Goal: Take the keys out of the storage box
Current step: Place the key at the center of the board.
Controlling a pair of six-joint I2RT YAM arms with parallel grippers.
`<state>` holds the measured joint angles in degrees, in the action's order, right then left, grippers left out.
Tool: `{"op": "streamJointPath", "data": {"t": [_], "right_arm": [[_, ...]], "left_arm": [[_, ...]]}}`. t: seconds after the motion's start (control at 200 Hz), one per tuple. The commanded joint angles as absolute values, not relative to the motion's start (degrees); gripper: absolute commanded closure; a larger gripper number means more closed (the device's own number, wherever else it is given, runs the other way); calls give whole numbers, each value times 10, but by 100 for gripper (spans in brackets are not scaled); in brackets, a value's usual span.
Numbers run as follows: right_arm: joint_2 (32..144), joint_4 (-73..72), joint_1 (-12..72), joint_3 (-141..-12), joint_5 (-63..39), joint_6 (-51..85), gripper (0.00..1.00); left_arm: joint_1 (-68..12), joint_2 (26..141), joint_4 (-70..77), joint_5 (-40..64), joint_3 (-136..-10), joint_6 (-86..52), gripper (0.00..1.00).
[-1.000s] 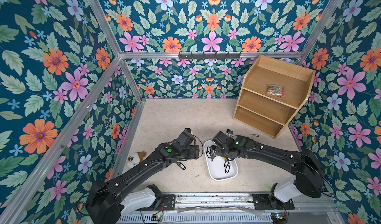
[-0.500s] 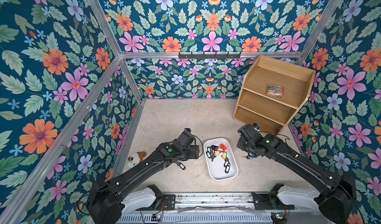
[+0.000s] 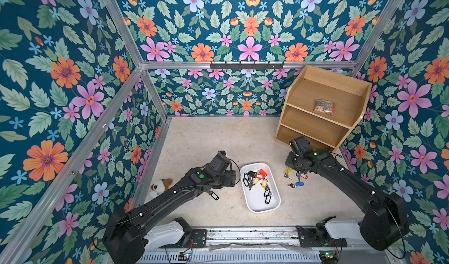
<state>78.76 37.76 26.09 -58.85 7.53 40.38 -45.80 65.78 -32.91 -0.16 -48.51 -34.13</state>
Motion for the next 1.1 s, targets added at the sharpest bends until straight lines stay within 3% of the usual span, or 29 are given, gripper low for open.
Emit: {"op": "streamJointPath", "data": {"t": [0.0,0.415,0.56,0.63,0.76,0.94,1.095], "right_arm": [[821,340,259,-603,61,381,100],[936,281,247,-621,44,355,100],[931,264,244,-612,39,344,53],[916,268,244,-610,39,339,46],[868,287,244,-609,38,335,48],[790,306,258,-595,3,337,70],[780,346,345,-612,13,351,70]], "left_arm": [[-458,660,-324,-4,-483,-342,17],[-458,675,-322,-2,-483,-340,16],[-458,678,-325,-1,-486,-340,13],[-458,678,-328,-3,-487,-339,12],[-458,676,-330,-6,-488,-339,12],[-458,689,-320,-5,-493,-340,12],[-458,704,-311,-4,-503,-343,12]]}}
